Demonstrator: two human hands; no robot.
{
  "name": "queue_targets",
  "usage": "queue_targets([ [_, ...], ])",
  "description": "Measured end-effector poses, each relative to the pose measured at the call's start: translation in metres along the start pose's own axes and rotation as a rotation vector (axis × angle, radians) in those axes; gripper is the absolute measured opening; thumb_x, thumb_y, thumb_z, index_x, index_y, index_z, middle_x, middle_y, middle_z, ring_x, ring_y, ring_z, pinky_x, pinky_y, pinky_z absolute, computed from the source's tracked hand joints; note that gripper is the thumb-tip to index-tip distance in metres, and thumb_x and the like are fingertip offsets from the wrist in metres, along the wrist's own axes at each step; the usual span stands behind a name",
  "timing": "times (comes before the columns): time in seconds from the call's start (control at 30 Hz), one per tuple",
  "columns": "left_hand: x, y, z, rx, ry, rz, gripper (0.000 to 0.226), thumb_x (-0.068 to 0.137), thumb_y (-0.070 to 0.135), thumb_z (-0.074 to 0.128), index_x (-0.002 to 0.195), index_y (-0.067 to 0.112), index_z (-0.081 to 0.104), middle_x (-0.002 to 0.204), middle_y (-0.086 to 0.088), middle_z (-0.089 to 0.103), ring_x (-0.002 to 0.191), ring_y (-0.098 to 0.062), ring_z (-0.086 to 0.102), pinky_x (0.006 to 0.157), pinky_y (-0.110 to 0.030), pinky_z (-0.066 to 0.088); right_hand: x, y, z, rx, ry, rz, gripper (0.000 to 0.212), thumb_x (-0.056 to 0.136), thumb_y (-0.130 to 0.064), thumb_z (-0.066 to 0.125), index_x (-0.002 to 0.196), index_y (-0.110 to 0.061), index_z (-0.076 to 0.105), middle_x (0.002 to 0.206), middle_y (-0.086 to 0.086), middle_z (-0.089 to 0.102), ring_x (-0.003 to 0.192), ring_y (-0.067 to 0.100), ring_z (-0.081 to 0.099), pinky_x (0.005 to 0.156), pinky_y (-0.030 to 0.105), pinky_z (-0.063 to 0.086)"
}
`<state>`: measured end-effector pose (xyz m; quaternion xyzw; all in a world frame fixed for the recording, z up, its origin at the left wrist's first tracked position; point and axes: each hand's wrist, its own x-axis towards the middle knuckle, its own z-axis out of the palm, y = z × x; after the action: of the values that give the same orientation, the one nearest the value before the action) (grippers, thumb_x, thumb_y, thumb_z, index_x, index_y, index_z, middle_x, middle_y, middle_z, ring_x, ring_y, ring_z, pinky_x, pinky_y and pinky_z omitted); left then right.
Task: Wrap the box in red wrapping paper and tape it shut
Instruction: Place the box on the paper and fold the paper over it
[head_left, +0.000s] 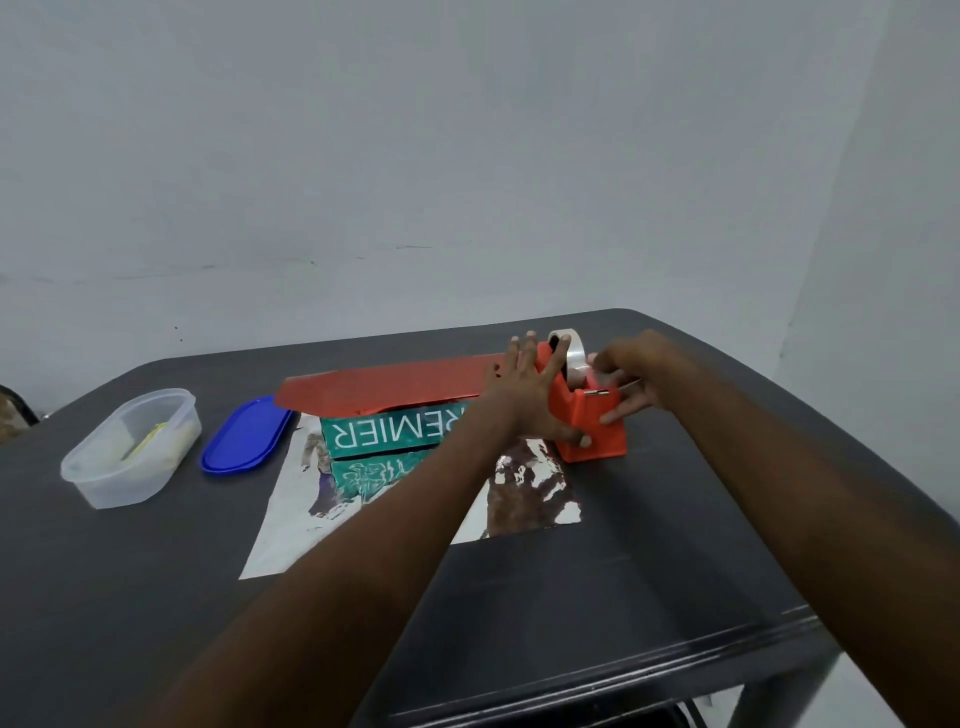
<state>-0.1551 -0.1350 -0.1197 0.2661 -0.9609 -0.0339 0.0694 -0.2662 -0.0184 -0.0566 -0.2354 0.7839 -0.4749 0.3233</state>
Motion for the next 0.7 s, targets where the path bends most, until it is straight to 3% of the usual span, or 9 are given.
queue_targets([
  [0.07, -0.001, 0.000, 0.001, 0.000, 0.005, 0.002, 0.135, 0.064, 0.074, 0.072, 0.152, 0.034, -0.022, 0.160, -0.013, -0.025, 0.147, -0.035, -0.024, 0.116, -0.062, 0.001, -0.003, 0.001, 0.001, 0.098, 0.023, -0.030, 0.018, 0.092, -0.006, 0.061, 0.108, 0.002, 0.059, 0.096, 0.018, 0.054, 0.096, 0.036, 0.058, 0.059, 0.061, 0.058],
  [0.2, -0.003, -0.002, 0.004, 0.014, 0.022, 0.017, 0.134, 0.064, 0.075, 0.072, 0.152, 0.035, -0.021, 0.161, -0.013, -0.023, 0.147, -0.036, -0.022, 0.116, -0.062, 0.002, -0.008, 0.023, 0.007, 0.315, 0.159, -0.123, 0.013, 0.082, -0.009, 0.063, 0.090, 0.000, 0.059, 0.089, 0.014, 0.057, 0.083, 0.029, 0.061, 0.056, 0.049, 0.060],
  [0.4, -0.003, -0.006, 0.011, 0.012, 0.043, 0.026, 0.139, 0.062, 0.074, 0.074, 0.151, 0.031, -0.024, 0.162, -0.013, -0.020, 0.148, -0.036, -0.018, 0.118, -0.062, 0.004, -0.014, 0.066, 0.023, 0.386, 0.321, -0.167, 0.012, 0.082, -0.010, 0.069, 0.070, -0.008, 0.066, 0.072, 0.004, 0.066, 0.065, 0.019, 0.067, 0.067, 0.033, 0.061],
  [0.5, -0.004, -0.009, 0.013, 0.004, 0.040, 0.025, 0.140, 0.062, 0.072, 0.075, 0.151, 0.030, -0.024, 0.162, -0.013, -0.020, 0.148, -0.036, -0.018, 0.118, -0.062, 0.004, -0.012, 0.084, 0.029, 0.355, 0.341, -0.159, 0.018, 0.082, -0.014, 0.070, 0.065, -0.012, 0.067, 0.068, 0.004, 0.067, 0.057, 0.019, 0.064, 0.067, 0.034, 0.055],
  [0.7, -0.004, -0.009, 0.014, 0.002, 0.062, 0.043, 0.139, 0.063, 0.072, 0.074, 0.152, 0.028, -0.023, 0.162, -0.013, -0.019, 0.149, -0.036, -0.017, 0.118, -0.061, 0.003, -0.009, 0.103, 0.035, 0.405, 0.281, -0.130, 0.023, 0.091, -0.022, 0.071, 0.074, -0.008, 0.069, 0.071, 0.010, 0.068, 0.054, 0.015, 0.055, 0.068, 0.036, 0.051],
])
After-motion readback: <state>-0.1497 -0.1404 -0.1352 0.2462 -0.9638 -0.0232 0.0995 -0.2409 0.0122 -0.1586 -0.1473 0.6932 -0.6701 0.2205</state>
